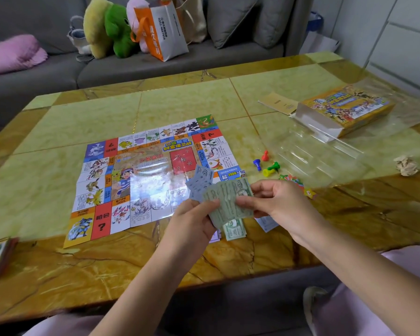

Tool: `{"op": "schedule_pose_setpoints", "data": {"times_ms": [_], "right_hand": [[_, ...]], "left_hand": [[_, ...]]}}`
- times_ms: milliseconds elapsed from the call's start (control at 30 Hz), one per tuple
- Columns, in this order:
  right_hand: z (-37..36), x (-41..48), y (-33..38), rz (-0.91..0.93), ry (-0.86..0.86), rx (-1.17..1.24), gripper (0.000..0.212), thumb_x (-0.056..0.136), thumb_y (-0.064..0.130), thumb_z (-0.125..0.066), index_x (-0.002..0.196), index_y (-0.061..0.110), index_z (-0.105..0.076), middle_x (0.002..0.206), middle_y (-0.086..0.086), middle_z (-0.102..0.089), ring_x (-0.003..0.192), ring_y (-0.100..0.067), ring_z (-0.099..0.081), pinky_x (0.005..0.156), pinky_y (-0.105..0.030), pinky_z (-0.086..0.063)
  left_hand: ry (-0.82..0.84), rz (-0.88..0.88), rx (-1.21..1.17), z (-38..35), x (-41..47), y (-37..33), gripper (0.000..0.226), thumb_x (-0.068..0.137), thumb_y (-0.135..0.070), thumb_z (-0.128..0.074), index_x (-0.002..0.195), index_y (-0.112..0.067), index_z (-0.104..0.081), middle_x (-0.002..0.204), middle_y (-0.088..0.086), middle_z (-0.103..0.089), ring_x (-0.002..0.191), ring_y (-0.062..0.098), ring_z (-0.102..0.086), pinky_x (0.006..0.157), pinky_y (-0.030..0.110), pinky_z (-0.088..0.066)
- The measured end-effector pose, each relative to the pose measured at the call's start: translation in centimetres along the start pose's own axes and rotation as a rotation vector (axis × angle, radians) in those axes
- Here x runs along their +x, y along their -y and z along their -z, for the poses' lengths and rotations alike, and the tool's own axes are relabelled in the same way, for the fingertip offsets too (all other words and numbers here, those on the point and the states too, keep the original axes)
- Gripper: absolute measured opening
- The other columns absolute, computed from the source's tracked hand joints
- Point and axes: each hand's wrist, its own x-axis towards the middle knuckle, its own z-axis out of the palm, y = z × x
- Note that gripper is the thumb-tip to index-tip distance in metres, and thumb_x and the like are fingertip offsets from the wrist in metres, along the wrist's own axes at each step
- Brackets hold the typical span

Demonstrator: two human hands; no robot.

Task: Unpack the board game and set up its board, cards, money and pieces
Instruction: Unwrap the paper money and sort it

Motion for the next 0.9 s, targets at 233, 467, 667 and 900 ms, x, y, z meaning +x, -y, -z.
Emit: {"op": "schedule_pose_setpoints", "data": {"times_ms": [233,467,667,900], "right_hand": [[-0.9,-0.4,-0.2,-0.084,0.068,0.185,0.029,0.066,0.021,-0.076,0.093,0.01,-0.073,0.087,-0.004,-0.075,0.082,-0.017,-0.072,0.069,-0.028,-0.06],[-1.0,-0.3,0.0,-0.071,0.036,0.273,0.027,0.063,0.02,-0.074,0.086,0.006,-0.072,0.083,-0.008,-0.075,0.077,-0.019,-0.073,0.058,-0.023,-0.057],[-0.9,-0.3,-0.1,-0.084,0.08,0.274,0.039,0.064,0.022,-0.074,0.097,0.002,-0.071,0.091,-0.009,-0.075,0.085,-0.021,-0.072,0.067,-0.029,-0.06],[-1.1,-0.5,-0.2,-0.098,0.091,0.265,0.017,0.08,0.005,-0.068,0.097,0.005,-0.071,0.091,-0.007,-0.075,0.083,-0.018,-0.072,0.064,-0.028,-0.06]], "left_hand": [[0.027,-0.054,0.107,0.1,-0.5,0.0,0.021,0.085,-0.002,-0.058,0.104,0.0,-0.066,0.102,0.02,-0.071,0.096,0.033,-0.069,0.085,0.045,-0.056],[-0.031,-0.045,0.022,0.2,-0.3,-0.4,0.02,0.087,-0.008,-0.061,0.104,0.001,-0.066,0.104,0.024,-0.067,0.095,0.036,-0.055,0.092,0.047,-0.04],[0.013,-0.108,0.074,0.3,-0.3,-0.3,0.022,0.087,0.003,-0.054,0.106,0.005,-0.064,0.096,0.018,-0.073,0.085,0.027,-0.072,0.067,0.03,-0.059],[-0.059,-0.075,0.093,0.4,0.0,-0.1,0.03,0.068,-0.009,-0.068,0.097,0.0,-0.068,0.095,0.018,-0.073,0.085,0.03,-0.072,0.064,0.034,-0.059]]}}
